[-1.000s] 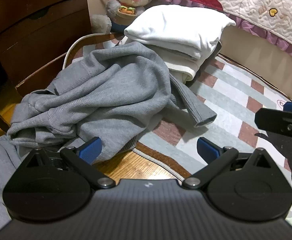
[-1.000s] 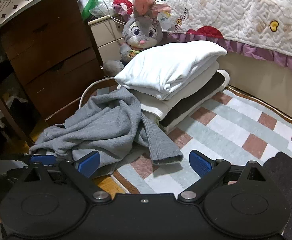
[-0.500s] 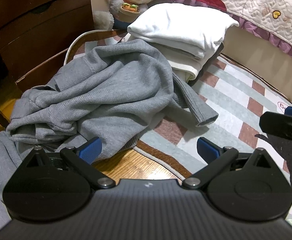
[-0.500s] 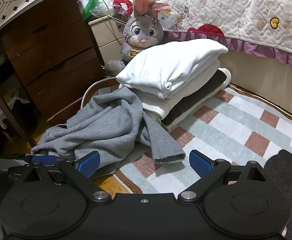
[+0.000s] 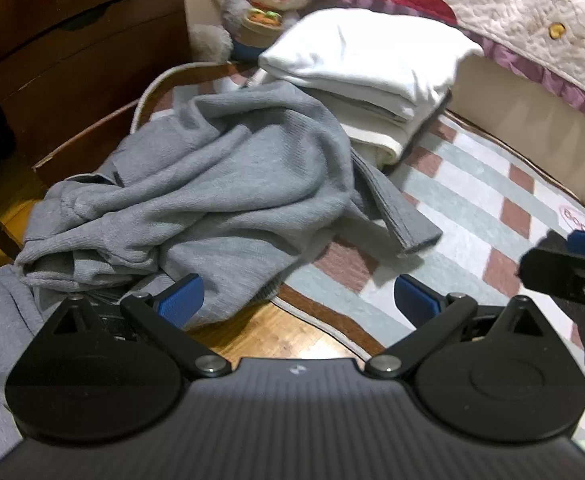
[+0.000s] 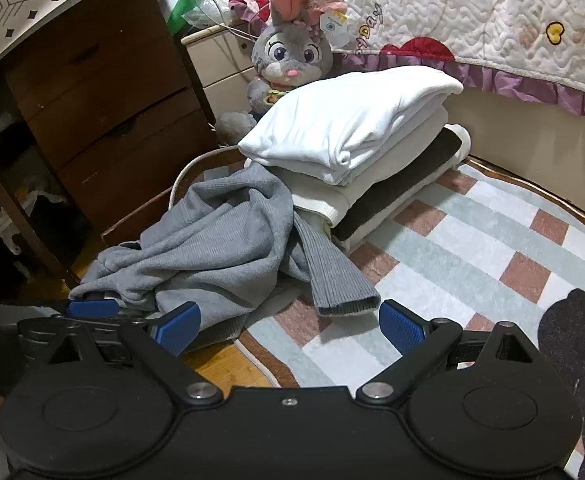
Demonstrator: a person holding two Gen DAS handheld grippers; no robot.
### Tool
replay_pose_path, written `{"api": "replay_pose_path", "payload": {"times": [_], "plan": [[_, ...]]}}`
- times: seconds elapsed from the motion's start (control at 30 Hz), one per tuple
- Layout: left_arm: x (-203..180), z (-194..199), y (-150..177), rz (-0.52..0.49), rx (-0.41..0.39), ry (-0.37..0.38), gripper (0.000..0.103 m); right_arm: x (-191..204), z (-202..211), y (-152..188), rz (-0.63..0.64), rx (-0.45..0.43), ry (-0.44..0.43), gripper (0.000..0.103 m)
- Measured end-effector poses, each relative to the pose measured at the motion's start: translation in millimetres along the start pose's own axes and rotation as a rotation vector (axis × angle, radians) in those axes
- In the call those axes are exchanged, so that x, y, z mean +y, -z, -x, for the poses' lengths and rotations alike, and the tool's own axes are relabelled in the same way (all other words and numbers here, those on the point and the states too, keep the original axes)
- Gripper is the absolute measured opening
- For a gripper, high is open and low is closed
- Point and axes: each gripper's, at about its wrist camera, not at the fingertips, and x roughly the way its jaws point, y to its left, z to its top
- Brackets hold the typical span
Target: Fold clothes
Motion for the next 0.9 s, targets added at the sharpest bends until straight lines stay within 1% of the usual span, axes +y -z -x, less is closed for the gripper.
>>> {"api": "replay_pose_path", "payload": {"times": [0.1, 0.17, 0.23, 0.37, 0.4, 0.43, 0.47, 0.5, 0.57, 0.6, 0.67, 0.73, 0.77, 0.8, 0.83, 0.9], "plan": [[8, -6, 5, 0.041, -0.016, 0.0, 0.101, -1, 2, 3, -0.013, -0.017, -0.069, 0.098], [14, -11, 8, 0.09, -0.012, 0.026, 0.1, -2, 2, 7, -0.028, -0.015, -0.117, 0.098], [15, -14, 11, 0.078, -0.033, 0.011, 0.1, -3, 2, 10, -0.04, -0.009, -0.154, 0.098], [16, -17, 16, 0.001, -0.137, -0.062, 0.1, -7, -11, 17, -0.09, 0.016, -0.19, 0.098], [18, -17, 17, -0.01, -0.161, -0.079, 0.098, -9, -17, 19, -0.113, 0.029, -0.205, 0.098], [24, -18, 17, -0.004, -0.169, -0.095, 0.094, -11, -24, 21, -0.134, 0.04, -0.219, 0.098], [30, -20, 17, 0.006, -0.173, -0.11, 0.08, -11, -32, 22, -0.15, 0.05, -0.228, 0.098], [40, -22, 17, 0.037, -0.154, -0.112, 0.068, -10, -40, 22, -0.163, 0.061, -0.236, 0.096], [60, -28, 17, 0.102, -0.102, -0.093, 0.06, -8, -55, 23, -0.191, 0.077, -0.247, 0.091], [70, -30, 17, 0.125, -0.096, -0.097, 0.057, -7, -61, 22, -0.2, 0.075, -0.258, 0.089], [89, -33, 17, 0.172, -0.086, -0.105, 0.055, -2, -68, 21, -0.201, 0.046, -0.292, 0.084], [106, -33, 16, 0.21, -0.094, -0.113, 0.055, 2, -75, 19, -0.201, 0.017, -0.325, 0.084], [114, -32, 16, 0.226, -0.105, -0.117, 0.055, 4, -79, 18, -0.2, 0.005, -0.34, 0.086], [123, -30, 14, 0.249, -0.121, -0.121, 0.055, 7, -83, 15, -0.199, -0.004, -0.352, 0.094], [130, -29, 13, 0.266, -0.138, -0.13, 0.055, 9, -90, 13, -0.206, 0.001, -0.363, 0.097], [145, -28, 8, 0.274, -0.188, -0.164, 0.055, 9, -108, 7, -0.245, 0.047, -0.38, 0.097]]}}
